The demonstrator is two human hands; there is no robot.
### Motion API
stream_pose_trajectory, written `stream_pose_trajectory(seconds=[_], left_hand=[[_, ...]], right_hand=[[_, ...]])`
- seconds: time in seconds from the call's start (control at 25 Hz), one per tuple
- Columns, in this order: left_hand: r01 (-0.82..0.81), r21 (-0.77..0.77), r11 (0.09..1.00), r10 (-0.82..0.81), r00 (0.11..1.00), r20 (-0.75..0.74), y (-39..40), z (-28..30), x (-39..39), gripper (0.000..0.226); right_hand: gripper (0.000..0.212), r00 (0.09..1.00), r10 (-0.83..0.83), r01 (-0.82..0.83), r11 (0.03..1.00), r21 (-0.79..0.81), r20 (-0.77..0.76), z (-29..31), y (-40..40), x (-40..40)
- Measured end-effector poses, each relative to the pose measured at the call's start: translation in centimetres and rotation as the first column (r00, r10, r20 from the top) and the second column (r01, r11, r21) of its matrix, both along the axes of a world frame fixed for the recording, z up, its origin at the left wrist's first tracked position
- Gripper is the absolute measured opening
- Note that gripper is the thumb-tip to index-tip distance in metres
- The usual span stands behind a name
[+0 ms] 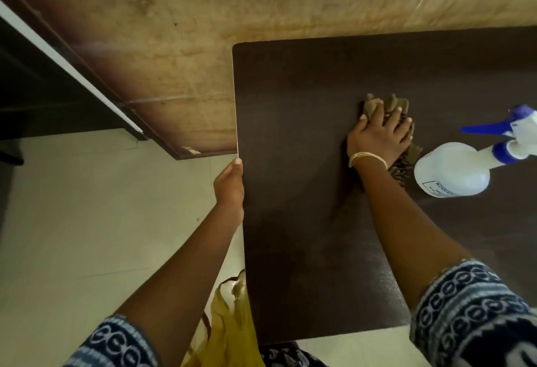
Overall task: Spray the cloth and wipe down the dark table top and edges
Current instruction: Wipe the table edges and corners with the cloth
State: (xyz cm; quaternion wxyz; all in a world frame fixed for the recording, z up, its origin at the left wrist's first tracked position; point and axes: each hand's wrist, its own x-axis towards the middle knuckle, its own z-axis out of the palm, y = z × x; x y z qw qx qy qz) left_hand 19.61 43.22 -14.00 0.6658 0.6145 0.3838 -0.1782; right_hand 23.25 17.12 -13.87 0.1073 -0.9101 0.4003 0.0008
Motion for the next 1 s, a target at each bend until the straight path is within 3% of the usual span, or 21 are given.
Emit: stream_pose_trajectory(seconds=[0.08, 0.12, 0.2, 0.32, 0.4, 0.44, 0.48, 0.52, 0.6, 0.68, 0.76, 0.84, 0.92, 1.0], left_hand=[[0.007, -0.051, 0.999, -0.007, 1.000, -0.010, 0.3, -0.4, -0.8, 0.037], [0.023, -0.074, 0.997, -0.024, 1.000, -0.011, 0.4, -0.6, -1.1, 0.036], [0.035, -0.115, 0.993, -0.037, 0.999, -0.015, 0.8, -1.1, -2.0, 0.034], [0.014, -0.203, 0.979, -0.010, 1.000, 0.020, 1.4, -1.5, -4.5, 0.034], [0.028, -0.180, 0.983, -0.028, 1.000, 0.005, 1.6, -1.1, -6.8, 0.033], [0.039, -0.149, 0.988, -0.038, 0.999, 0.004, 1.7, -1.0, -7.9, 0.033], [0.049, -0.119, 0.992, -0.047, 0.999, 0.015, 1.6, -0.8, -9.1, 0.033], [0.053, -0.094, 0.994, -0.050, 0.998, 0.029, 1.6, -0.4, -10.2, 0.033], [0.067, -0.034, 0.997, -0.066, 0.997, 0.032, 1.3, 0.6, -12.5, 0.034], [0.086, 0.012, 0.996, -0.086, 0.996, 0.036, 1.4, 1.2, -15.6, 0.035], [0.096, 0.023, 0.995, -0.097, 0.993, 0.061, 1.8, 1.3, -18.5, 0.036], [0.082, 0.023, 0.996, -0.084, 0.992, 0.095, 2.0, 0.7, -20.6, 0.036], [0.052, 0.010, 0.999, -0.053, 0.990, 0.134, 2.5, -0.1, -21.8, 0.035], [0.058, -0.010, 0.998, -0.056, 0.988, 0.143, 2.9, -1.2, -21.9, 0.035]], right_hand=[[0.063, 0.999, -0.049, 0.049, 0.999, 0.020, -0.005, 0.1, 3.9, 0.0], [0.064, 1.000, 0.023, -0.023, 1.000, 0.021, 0.012, 0.2, 6.4, 0.1], [0.062, 0.941, 0.338, -0.338, 0.941, -0.008, 0.024, 0.2, 11.2, -0.4], [0.057, 0.585, 0.811, -0.811, 0.583, -0.054, -0.020, 0.1, 15.5, -4.6], [0.055, 0.377, 0.925, -0.925, 0.375, -0.057, -0.036, 0.0, 14.8, -8.5], [0.054, 0.347, 0.937, -0.937, 0.345, -0.059, -0.038, -0.2, 13.6, -10.1], [0.054, 0.400, 0.916, -0.915, 0.397, -0.070, -0.024, -0.2, 11.9, -11.5], [0.054, 0.526, 0.851, -0.847, 0.524, -0.087, 0.000, -0.3, 9.8, -12.4], [0.056, 0.829, 0.558, -0.553, 0.829, -0.080, 0.046, -0.2, 5.5, -14.2], [0.057, 0.964, 0.262, -0.261, 0.965, -0.031, 0.046, 0.1, 3.3, -16.7], [0.057, 0.997, 0.081, -0.081, 0.997, -0.002, 0.019, 0.2, 4.4, -17.9], [0.060, 1.000, 0.019, -0.020, 0.999, 0.040, 0.015, 0.7, 7.7, -16.9], [0.061, 0.966, 0.257, -0.257, 0.965, 0.058, 0.001, 1.2, 11.4, -14.9], [0.060, 0.795, 0.607, -0.606, 0.795, 0.032, -0.024, 1.2, 14.8, -13.6]])
